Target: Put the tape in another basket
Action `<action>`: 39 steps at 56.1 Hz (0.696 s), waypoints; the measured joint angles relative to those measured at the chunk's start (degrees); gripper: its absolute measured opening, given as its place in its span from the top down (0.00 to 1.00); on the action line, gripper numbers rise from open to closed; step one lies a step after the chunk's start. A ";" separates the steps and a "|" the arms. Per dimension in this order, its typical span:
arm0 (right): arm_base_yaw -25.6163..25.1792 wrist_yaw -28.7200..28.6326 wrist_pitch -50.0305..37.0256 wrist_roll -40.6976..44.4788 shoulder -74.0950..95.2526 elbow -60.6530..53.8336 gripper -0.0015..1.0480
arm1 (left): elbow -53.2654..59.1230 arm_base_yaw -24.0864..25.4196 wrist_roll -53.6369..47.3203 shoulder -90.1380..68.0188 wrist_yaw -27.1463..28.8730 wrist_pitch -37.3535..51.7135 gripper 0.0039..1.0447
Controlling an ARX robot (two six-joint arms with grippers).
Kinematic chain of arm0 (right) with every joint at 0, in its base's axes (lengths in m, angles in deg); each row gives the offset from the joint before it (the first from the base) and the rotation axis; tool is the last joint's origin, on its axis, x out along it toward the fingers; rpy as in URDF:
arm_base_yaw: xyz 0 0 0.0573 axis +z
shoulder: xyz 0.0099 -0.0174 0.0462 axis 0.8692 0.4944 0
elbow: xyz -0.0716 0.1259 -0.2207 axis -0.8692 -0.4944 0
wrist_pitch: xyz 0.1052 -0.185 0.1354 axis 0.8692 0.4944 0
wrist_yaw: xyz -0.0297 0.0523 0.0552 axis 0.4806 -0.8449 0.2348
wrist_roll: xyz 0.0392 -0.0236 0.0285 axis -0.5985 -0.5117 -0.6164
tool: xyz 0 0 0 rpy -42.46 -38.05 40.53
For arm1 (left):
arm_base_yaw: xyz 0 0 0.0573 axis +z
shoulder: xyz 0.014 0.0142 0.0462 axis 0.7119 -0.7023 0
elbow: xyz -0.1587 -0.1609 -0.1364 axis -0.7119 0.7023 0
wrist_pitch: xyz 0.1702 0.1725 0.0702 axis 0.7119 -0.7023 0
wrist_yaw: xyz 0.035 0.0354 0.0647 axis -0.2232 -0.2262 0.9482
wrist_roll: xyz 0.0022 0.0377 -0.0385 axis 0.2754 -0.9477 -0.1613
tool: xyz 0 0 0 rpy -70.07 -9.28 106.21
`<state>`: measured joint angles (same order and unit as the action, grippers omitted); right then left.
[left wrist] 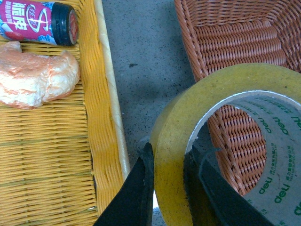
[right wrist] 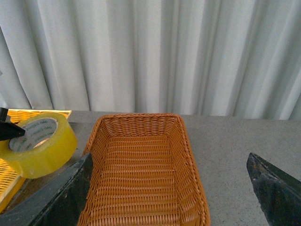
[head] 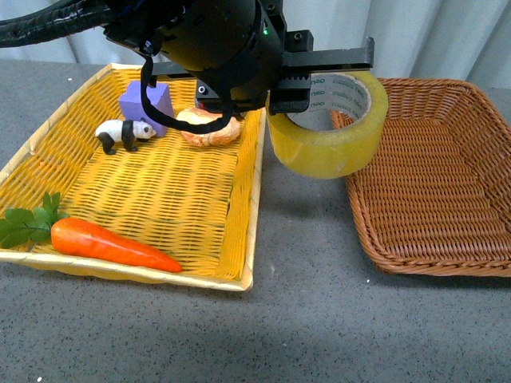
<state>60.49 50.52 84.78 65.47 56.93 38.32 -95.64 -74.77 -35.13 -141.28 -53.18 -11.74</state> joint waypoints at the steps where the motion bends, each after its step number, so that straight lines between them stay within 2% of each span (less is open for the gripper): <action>1: 0.00 0.00 0.00 0.00 0.00 0.00 0.09 | -0.04 -0.07 0.07 -0.02 0.00 0.00 0.85; 39: 0.00 0.02 0.00 0.00 0.00 0.00 0.09 | -0.02 0.28 0.13 0.07 0.13 0.02 0.85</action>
<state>60.49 50.55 84.78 65.47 56.93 38.32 -95.66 -74.49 -35.00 -141.22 -53.04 -11.71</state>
